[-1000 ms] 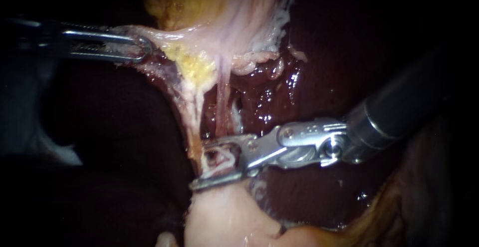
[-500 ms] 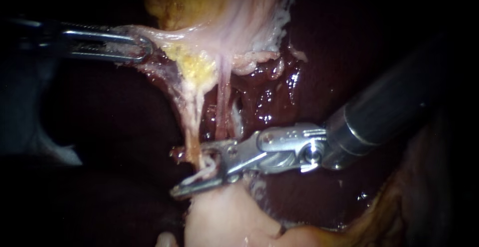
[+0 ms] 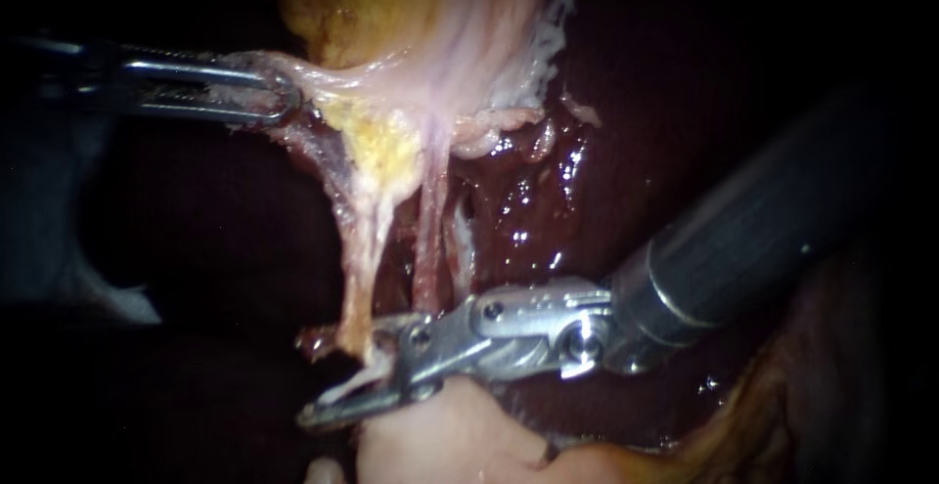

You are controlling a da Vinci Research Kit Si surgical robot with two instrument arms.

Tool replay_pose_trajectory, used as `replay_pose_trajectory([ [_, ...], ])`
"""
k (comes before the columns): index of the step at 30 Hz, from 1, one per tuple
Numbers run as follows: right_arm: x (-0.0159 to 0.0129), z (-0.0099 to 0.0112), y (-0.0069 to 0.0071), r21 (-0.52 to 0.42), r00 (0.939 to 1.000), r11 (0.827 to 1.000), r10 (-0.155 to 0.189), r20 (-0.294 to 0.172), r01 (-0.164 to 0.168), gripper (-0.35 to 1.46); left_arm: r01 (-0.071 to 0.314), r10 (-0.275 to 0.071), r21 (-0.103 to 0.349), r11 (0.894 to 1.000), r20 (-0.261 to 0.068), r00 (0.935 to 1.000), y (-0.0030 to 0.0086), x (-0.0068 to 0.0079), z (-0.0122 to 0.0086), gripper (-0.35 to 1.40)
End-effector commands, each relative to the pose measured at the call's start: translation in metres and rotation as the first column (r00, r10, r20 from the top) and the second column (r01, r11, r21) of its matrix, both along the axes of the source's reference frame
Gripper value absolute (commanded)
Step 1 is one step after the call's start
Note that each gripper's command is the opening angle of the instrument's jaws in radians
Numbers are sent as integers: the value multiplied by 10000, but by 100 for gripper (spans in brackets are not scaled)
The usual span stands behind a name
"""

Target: Clipping first clip left tube

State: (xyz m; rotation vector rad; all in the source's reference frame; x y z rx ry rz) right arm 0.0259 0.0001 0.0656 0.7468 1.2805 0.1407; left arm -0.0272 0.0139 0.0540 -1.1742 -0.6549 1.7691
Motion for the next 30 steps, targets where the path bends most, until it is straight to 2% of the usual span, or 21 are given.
replay_pose_trajectory([
  [1,1,-3,-2,2,10000,10000,-26,-44,26,39,-3,3,-1,10000,5,10000,0,0,0,-35],
  [5,5,-12,-9,23,9999,10000,-88,-149,88,39,-4,4,-1,10000,6,10000,0,1,-1,-35],
  [8,5,-15,-12,29,9993,9996,-283,-262,284,38,-5,5,-1,10000,7,10000,0,1,-1,-35],
  [14,5,-16,-12,30,9991,9996,-291,-303,292,31,-10,10,1,10000,10,10000,0,2,-1,-35],
  [17,2,-15,-9,77,9994,9997,-230,-256,232,20,-10,10,1,10000,10,10000,0,2,-1,-35],
  [25,-9,-13,2,346,9999,9994,-88,-94,91,-35,-11,11,1,10000,11,10000,1,2,-1,-35],
  [30,-12,-14,7,853,9995,9963,-126,292,101,-35,-12,12,2,10000,11,10000,1,2,0,-35],
])
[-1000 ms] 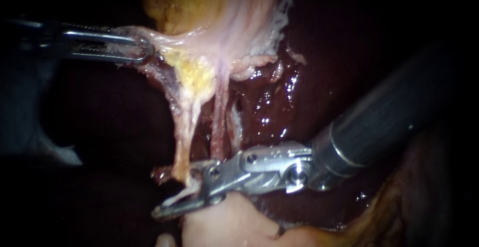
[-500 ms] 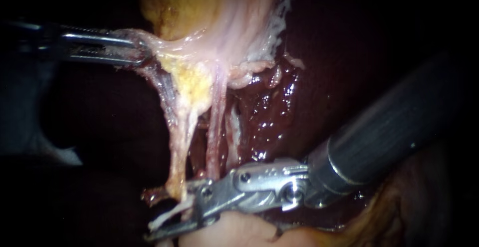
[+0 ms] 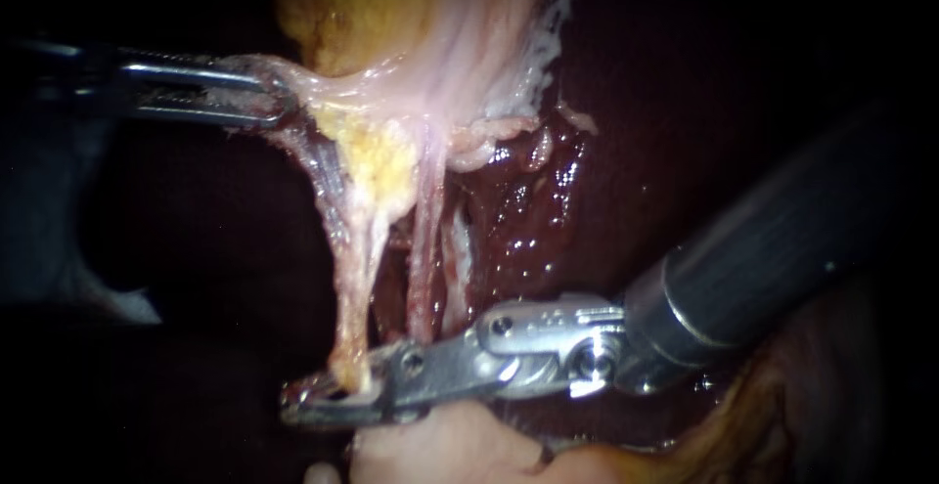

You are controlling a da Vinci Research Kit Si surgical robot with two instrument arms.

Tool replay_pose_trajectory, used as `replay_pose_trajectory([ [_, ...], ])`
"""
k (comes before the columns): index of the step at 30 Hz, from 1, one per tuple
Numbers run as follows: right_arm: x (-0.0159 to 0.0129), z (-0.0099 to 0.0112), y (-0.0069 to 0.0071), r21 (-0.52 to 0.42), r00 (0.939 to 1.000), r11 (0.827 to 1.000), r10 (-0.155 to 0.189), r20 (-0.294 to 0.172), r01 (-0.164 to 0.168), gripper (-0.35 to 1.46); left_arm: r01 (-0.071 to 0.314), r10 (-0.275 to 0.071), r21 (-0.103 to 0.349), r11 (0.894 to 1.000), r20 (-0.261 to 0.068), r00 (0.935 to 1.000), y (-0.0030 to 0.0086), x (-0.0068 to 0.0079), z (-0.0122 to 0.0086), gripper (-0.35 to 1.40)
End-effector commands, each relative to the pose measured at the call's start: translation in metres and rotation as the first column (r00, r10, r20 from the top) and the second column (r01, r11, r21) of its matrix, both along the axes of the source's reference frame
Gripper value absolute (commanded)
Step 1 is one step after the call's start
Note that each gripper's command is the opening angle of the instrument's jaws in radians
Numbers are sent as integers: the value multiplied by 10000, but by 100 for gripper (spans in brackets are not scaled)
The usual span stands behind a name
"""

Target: Clipping first clip left tube

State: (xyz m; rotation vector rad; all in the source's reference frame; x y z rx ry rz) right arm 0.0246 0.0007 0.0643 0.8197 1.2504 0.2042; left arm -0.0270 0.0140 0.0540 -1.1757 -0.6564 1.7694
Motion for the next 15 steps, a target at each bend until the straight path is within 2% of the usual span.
replay_pose_trajectory([
  [1,1,-1,1,-34,9998,9998,-177,68,177,-35,0,0,4,10000,-4,10000,0,0,0,-35],
  [15,-1,3,1,57,9994,9995,-306,149,305,-35,0,0,3,10000,-4,10000,0,0,1,-35],
])
